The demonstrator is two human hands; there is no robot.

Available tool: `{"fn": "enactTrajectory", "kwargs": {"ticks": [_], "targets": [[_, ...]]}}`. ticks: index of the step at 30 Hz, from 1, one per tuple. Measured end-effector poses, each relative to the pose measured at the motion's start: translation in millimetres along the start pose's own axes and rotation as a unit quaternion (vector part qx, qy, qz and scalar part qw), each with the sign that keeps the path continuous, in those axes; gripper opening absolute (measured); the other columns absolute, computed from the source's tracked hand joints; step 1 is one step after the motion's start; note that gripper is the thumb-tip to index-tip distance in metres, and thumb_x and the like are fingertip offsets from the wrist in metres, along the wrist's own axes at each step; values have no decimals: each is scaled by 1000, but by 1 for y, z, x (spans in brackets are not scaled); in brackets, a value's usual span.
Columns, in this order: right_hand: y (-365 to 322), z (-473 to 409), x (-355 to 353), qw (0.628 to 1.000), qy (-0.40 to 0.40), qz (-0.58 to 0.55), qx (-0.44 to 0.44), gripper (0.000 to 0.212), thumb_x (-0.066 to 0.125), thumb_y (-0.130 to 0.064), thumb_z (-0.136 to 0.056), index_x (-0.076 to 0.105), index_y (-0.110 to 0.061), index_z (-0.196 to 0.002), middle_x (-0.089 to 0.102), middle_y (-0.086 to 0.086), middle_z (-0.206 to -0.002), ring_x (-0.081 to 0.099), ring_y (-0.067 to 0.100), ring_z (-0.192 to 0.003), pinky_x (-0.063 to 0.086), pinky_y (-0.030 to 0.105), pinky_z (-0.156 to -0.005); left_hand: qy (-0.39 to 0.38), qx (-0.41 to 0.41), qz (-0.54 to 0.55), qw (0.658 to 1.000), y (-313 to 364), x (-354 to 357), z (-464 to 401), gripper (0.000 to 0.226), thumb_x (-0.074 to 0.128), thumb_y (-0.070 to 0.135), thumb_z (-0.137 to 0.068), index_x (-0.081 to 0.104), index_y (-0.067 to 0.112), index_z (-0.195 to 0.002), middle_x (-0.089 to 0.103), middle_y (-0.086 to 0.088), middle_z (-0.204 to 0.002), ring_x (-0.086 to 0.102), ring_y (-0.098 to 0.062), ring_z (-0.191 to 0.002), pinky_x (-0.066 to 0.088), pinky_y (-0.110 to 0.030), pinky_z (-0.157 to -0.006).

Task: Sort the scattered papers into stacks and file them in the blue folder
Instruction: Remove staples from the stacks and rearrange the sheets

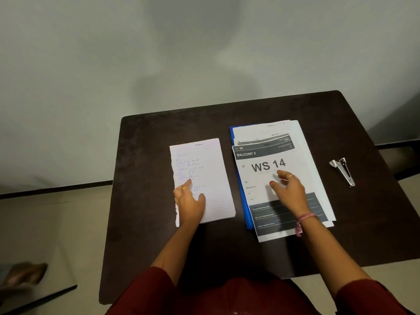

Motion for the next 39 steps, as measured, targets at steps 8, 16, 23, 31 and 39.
{"fn": "enactTrajectory", "kwargs": {"ticks": [8, 16, 23, 31, 39], "targets": [[8, -38, -45, 996, -29, 64, -50, 48, 65, -13, -88, 49, -7, -133, 49, 12, -137, 50, 27, -122, 40, 35, -102, -181, 125, -65, 973, 53, 81, 38, 46, 56, 6, -90, 47, 11, -135, 48, -4, -123, 57, -7, -88, 41, -4, -77], [-17, -101, -59, 973, -90, 170, -129, 52, 68, -10, -85, 49, -8, -133, 50, 11, -137, 48, 28, -125, 35, 33, -106, -286, 161, -333, 884, 61, 141, 45, 82, 64, 37, -88, 14, 25, -152, 37, -9, -133, 50, -26, -119, 46, -40, -100], [-32, -160, -52, 926, -125, 305, -183, 56, 68, -19, -80, 50, -16, -134, 54, 8, -133, 46, 31, -124, 36, 40, -108, -272, 121, -337, 893, 60, 145, 24, 83, 74, 28, -78, 28, 21, -147, 44, -9, -132, 49, -24, -120, 45, -37, -99], [-42, -194, -49, 888, -157, 399, -163, 45, 68, -47, -81, 60, -23, -118, 56, 2, -121, 40, 26, -123, 33, 41, -98, -252, 107, -316, 908, 57, 149, 21, 85, 79, 27, -72, 33, 23, -143, 48, -6, -129, 53, -21, -114, 48, -36, -95], [-40, -202, -39, 886, -189, 398, -142, 24, 57, -38, -87, 69, -20, -96, 65, 3, -104, 48, 29, -111, 30, 40, -92, -252, 94, -310, 912, 57, 147, 23, 86, 79, 26, -72, 32, 24, -144, 48, -5, -128, 54, -20, -112, 47, -35, -94]]}}
Point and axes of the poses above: each hand's wrist, its own z-axis away from the middle knuckle, its own x-axis out of the palm, y = z × x, the point moved 8 cm from there along -z, towards the middle knuckle
